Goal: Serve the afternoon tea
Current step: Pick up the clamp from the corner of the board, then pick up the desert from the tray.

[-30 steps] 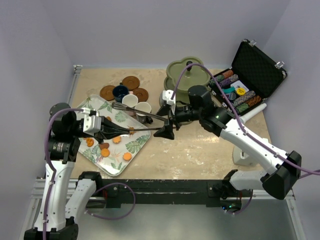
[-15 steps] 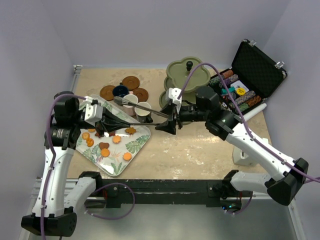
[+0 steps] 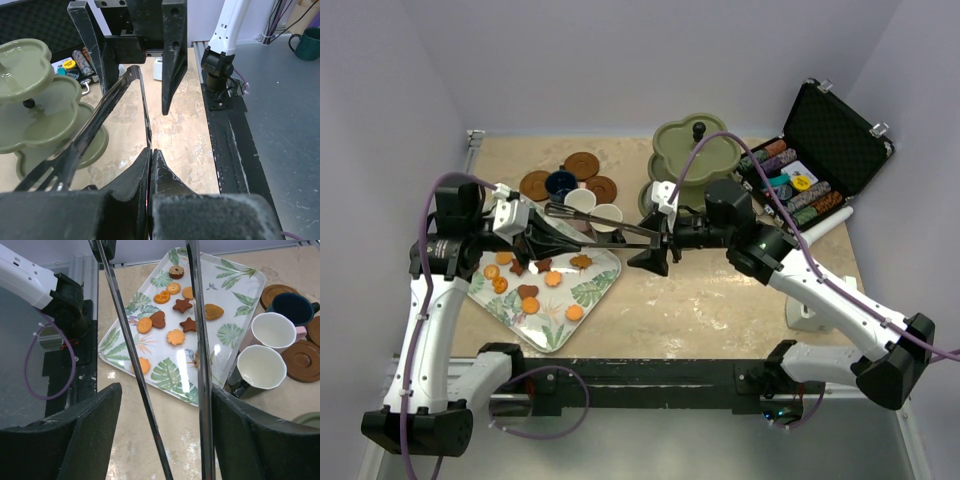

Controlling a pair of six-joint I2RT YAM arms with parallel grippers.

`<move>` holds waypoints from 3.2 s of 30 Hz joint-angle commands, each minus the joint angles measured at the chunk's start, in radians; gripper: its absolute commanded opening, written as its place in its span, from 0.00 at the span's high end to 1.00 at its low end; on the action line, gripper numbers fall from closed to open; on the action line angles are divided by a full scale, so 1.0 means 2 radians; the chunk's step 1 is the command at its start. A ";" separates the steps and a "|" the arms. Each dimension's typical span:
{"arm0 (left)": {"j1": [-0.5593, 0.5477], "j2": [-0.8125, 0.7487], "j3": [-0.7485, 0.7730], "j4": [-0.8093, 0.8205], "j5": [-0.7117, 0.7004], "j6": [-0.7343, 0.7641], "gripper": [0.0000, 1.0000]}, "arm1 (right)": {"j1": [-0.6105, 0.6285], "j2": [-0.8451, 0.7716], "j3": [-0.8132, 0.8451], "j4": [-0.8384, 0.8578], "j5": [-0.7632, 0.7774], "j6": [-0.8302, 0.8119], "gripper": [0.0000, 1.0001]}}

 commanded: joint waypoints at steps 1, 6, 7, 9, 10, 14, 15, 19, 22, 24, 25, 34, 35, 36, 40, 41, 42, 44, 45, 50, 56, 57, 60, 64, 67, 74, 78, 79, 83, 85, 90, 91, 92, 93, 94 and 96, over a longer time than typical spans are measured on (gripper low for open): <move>-0.001 0.007 0.024 -0.011 0.108 0.041 1.00 | 0.008 0.000 -0.001 0.021 0.001 0.003 0.33; -0.001 0.010 0.023 -0.012 0.109 0.044 1.00 | 0.009 -0.010 -0.004 0.032 0.014 0.006 0.47; -0.001 0.011 0.024 -0.011 0.108 0.044 1.00 | 0.008 -0.013 -0.006 0.034 0.016 0.007 0.48; -0.001 0.013 0.025 -0.010 0.107 0.044 0.99 | 0.009 -0.015 -0.008 0.039 0.019 0.012 0.52; 0.000 0.014 0.026 -0.010 0.106 0.044 0.96 | 0.008 -0.016 -0.008 0.039 0.021 0.013 0.53; 0.003 0.025 0.033 -0.013 0.104 0.044 0.70 | 0.008 -0.013 -0.014 0.049 0.025 0.025 0.58; 0.003 0.029 0.035 -0.014 0.101 0.044 0.59 | 0.008 -0.012 -0.017 0.052 0.026 0.029 0.59; 0.010 0.041 0.041 -0.016 0.083 0.044 0.35 | 0.008 -0.009 -0.022 0.056 0.042 0.044 0.62; 0.017 0.049 0.044 -0.016 0.078 0.045 0.20 | 0.008 -0.012 -0.028 0.056 0.061 0.051 0.66; 0.037 0.051 0.043 -0.014 0.071 0.045 0.15 | 0.008 -0.016 -0.034 0.059 0.075 0.057 0.67; 0.042 0.052 0.042 -0.015 0.067 0.045 0.15 | 0.008 -0.020 -0.036 0.059 0.081 0.058 0.67; 0.109 0.070 0.053 -0.023 0.095 0.064 0.11 | 0.007 -0.026 -0.050 0.042 0.126 0.068 0.69; 0.112 0.075 0.063 -0.041 0.085 0.078 0.11 | 0.008 -0.025 -0.052 0.042 0.127 0.068 0.69; 0.115 0.081 0.073 -0.065 0.077 0.097 0.11 | 0.007 -0.025 -0.053 0.039 0.130 0.069 0.69; 0.142 0.098 0.100 -0.079 0.093 0.115 0.11 | 0.007 -0.024 -0.059 0.036 0.149 0.071 0.69; 0.150 0.103 0.107 -0.079 0.102 0.116 0.11 | 0.007 -0.023 -0.060 0.036 0.151 0.070 0.69; 0.158 0.108 0.117 -0.083 0.108 0.116 0.10 | 0.007 -0.022 -0.060 0.036 0.151 0.068 0.69; 0.161 0.134 0.145 -0.119 0.107 0.147 0.10 | 0.007 -0.016 -0.060 0.037 0.162 0.068 0.69; 0.164 0.147 0.165 -0.153 0.108 0.182 0.10 | 0.007 -0.012 -0.058 0.034 0.162 0.067 0.69; 0.164 0.223 0.235 -0.259 0.109 0.249 0.00 | 0.018 0.001 -0.064 0.045 0.166 0.071 0.70; 0.162 0.285 0.245 -0.258 0.108 0.230 0.00 | 0.094 0.033 -0.072 0.072 0.246 0.123 0.70; 0.162 0.285 0.242 -0.259 0.107 0.231 0.00 | 0.099 0.038 -0.078 0.085 0.255 0.136 0.70; 0.163 0.288 0.240 -0.259 0.106 0.230 0.00 | 0.117 0.045 -0.096 0.122 0.279 0.169 0.70; 0.164 0.299 0.242 -0.259 0.106 0.220 0.00 | 0.142 0.062 -0.099 0.148 0.313 0.193 0.70; 0.164 0.297 0.245 -0.260 0.105 0.212 0.00 | 0.152 0.083 -0.091 0.149 0.336 0.199 0.70; 0.146 0.243 0.257 -0.258 0.106 0.174 0.00 | 0.152 0.077 -0.097 0.170 0.329 0.196 0.69; 0.138 0.194 0.290 -0.259 0.106 0.178 0.00 | 0.152 0.065 -0.107 0.177 0.327 0.191 0.69; 0.138 0.192 0.306 -0.258 0.106 0.180 0.00 | 0.152 0.065 -0.107 0.177 0.329 0.191 0.68; 0.140 0.246 0.429 -0.259 0.106 0.158 0.00 | 0.152 0.066 -0.112 0.181 0.328 0.196 0.68; 0.139 0.292 0.536 -0.251 0.106 0.137 0.00 | 0.152 0.063 -0.114 0.183 0.327 0.196 0.68; 0.101 0.278 0.546 0.197 -0.052 -0.227 0.00 | 0.152 0.048 -0.114 0.172 0.332 0.196 0.68; 0.099 0.234 0.446 0.415 -0.124 -0.357 0.00 | 0.152 0.043 -0.116 0.173 0.331 0.198 0.68; 0.121 0.186 0.339 0.587 -0.158 -0.442 0.00 | 0.152 0.042 -0.117 0.175 0.331 0.199 0.68; 0.139 0.157 0.281 0.728 -0.190 -0.523 0.00 | 0.152 0.042 -0.117 0.177 0.328 0.199 0.68; 0.145 0.158 0.290 0.743 -0.193 -0.561 0.00 | 0.152 0.043 -0.116 0.176 0.330 0.199 0.68; 0.148 0.209 0.380 0.618 -0.210 -0.565 0.00 | 0.152 0.045 -0.115 0.170 0.334 0.208 0.68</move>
